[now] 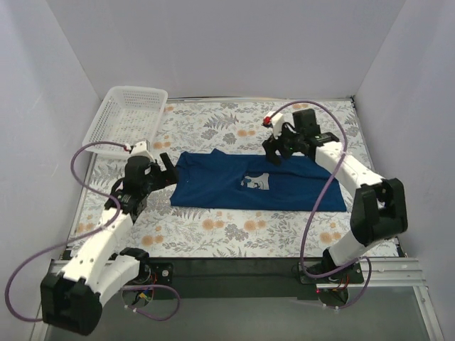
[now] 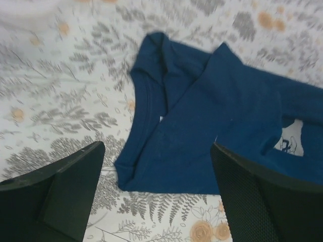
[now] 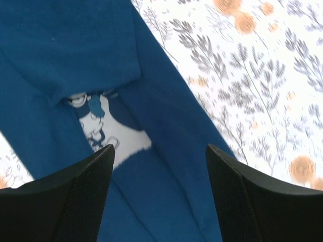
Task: Fold and stack the t-shirts
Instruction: Fold the tshirt
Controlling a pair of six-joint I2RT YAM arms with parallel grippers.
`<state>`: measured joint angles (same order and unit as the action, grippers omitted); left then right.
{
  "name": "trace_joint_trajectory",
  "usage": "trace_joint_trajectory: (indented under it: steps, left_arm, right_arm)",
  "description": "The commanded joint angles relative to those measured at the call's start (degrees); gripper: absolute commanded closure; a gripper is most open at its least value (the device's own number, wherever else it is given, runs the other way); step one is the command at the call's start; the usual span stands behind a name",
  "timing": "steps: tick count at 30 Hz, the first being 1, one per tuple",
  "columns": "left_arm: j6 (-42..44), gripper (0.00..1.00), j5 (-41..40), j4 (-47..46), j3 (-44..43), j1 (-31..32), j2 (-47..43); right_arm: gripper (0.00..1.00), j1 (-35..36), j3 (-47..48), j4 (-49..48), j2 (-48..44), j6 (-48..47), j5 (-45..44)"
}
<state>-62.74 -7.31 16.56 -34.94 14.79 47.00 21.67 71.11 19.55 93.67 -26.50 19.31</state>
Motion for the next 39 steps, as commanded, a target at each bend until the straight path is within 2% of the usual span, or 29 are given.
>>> trace_joint_trajectory:
  steps: [1,5,6,9,13,15,18,21,23,27,34,39]
  left_arm:
    - [-3.7,0.23,6.3,7.5,-4.4,-0.2,10.8]
    - [-3.2,0.28,11.8,7.4,-4.4,-0.2,18.2]
    - [-2.8,0.30,12.2,7.2,-4.6,-0.2,19.4]
    - [-1.0,0.34,12.7,7.7,-6.4,-0.2,24.4]
    - [0.3,0.49,13.5,9.5,-8.7,-0.2,30.4]
    - [0.7,0.51,13.6,8.6,-9.2,-0.2,31.5]
    - [1.6,0.49,11.9,5.2,-12.9,-0.2,31.4]
    - [3.0,0.44,9.1,1.6,-18.5,-0.2,34.0]
    - [3.4,0.43,5.9,-0.3,-20.9,-0.6,36.8]
    - [4.7,0.44,5.7,-0.8,-28.8,-1.4,47.4]
    - [6.4,0.47,4.3,0.1,-37.6,-2.2,59.8]
    - [6.5,0.52,4.8,1.3,-40.2,-2.3,63.6]
  right_arm:
    - [0.33,-5.6,-5.9,2.3,-8.7,-1.4,9.5]
    - [0.32,-17.2,-10.6,6.5,-13.4,-1.9,10.3]
    - [0.32,-21.3,-11.1,10.7,-13.6,-4.8,12.0]
    - [0.33,-30.4,-13.7,15.2,-14.3,-11.0,13.2]
    - [0.33,-37.2,-16.9,17.6,-15.6,-15.3,12.9]
    - [0.33,-40.0,-17.5,17.5,-15.2,-16.2,12.9]
    - [0.33,-42.2,-15.8,16.4,-11.7,-16.2,14.4]
    - [0.34,-42.5,-9.9,15.3,-2.5,-12.7,18.7]
    - [0.37,-42.5,-4.9,14.0,1.1,-9.5,20.5]
    - [0.39,-42.5,2.1,13.0,9.1,-6.1,20.0]
    - [0.39,-42.5,7.9,11.7,13.6,-4.3,17.5]
    - [0.39,-42.5,10.7,11.7,17.8,-3.5,15.8]
